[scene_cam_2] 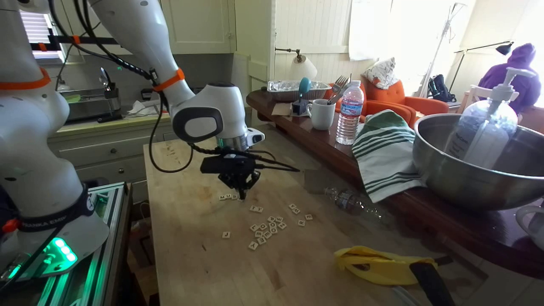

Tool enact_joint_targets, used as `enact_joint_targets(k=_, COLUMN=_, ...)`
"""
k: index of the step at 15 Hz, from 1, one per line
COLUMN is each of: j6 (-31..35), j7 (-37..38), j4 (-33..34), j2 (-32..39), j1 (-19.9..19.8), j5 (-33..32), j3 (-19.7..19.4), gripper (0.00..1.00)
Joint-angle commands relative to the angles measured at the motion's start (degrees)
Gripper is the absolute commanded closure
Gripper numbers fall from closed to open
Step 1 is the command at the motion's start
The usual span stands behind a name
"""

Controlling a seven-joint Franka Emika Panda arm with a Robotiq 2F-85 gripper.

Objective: Align the blocks on the table

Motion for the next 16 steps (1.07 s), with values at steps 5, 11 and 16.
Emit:
enact_joint_targets(k=5, j6=-0.33, j7=-5.57, j4=-1.49, j2=0.92, j1=1.12, j5=0.95, j3=0.88, gripper=1.0)
enact_joint_targets(k=11, j6=-1.06, j7=-10.34, j4=-2.75, j2=-0.29, j1=1.43, j5=2.76, j3=1.76, gripper=1.0)
enact_joint_targets(k=16, j6=-0.82, j7=-10.54, j4=-2.83, j2=-1.53, j1=1.84, j5=1.49, j3=1.13, gripper=1.0)
